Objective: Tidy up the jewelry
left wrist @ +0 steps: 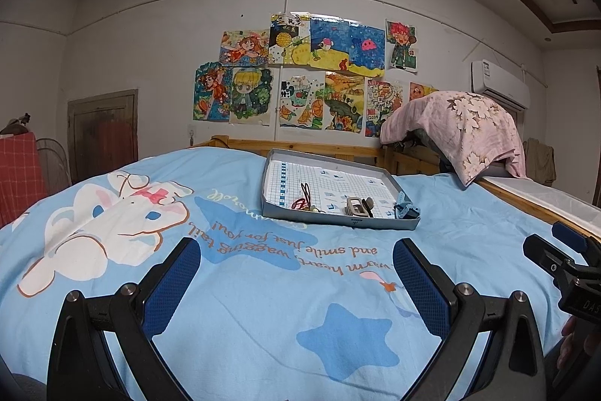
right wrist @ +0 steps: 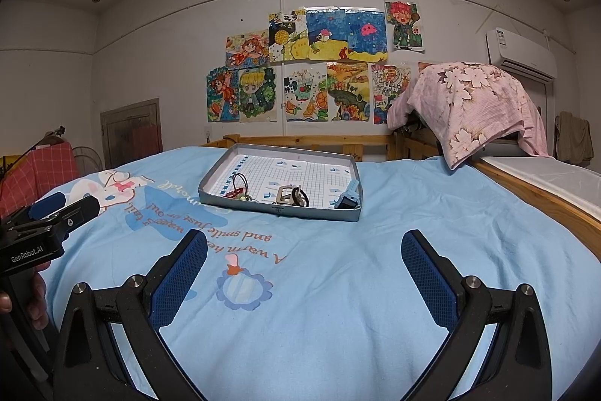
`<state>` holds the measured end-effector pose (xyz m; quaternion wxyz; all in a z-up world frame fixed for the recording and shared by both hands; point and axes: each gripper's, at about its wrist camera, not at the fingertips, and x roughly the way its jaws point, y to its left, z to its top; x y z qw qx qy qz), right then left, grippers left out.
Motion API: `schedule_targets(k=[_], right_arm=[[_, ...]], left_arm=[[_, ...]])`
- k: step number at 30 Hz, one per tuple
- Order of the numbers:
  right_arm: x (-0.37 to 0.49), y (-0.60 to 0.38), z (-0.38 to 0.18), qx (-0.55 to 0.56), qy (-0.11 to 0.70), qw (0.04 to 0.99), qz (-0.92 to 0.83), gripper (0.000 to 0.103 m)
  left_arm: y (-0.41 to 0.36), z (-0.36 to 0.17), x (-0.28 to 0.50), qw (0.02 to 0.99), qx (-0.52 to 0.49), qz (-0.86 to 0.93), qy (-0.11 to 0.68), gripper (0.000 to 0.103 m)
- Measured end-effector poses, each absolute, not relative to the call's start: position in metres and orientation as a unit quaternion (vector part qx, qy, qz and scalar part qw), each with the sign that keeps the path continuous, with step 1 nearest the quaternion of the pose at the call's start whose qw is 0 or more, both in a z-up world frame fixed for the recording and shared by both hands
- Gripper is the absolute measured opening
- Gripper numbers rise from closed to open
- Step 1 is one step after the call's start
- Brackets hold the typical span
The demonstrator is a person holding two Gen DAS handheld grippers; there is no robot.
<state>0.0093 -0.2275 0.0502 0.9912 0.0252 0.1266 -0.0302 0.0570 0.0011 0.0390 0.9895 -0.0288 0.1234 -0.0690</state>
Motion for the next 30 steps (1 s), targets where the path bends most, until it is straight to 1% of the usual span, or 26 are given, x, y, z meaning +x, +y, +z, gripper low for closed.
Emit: schedule_targets(k=[14,30], right_arm=[[0.0093,-0.2279,0.0512,0.024,0.127,0.991,-0.031,0.101],[0.0098,-0.2279,0.0526,0.023,0.128,0.991,-0.032,0.101]], left_arm=[[0.0012,0.0383,0.0575,0.990,-0.028,-0.064,0.125,0.103],[0.0038,0.0353,0.0579,0.992,0.000,-0.035,0.122,0.103]])
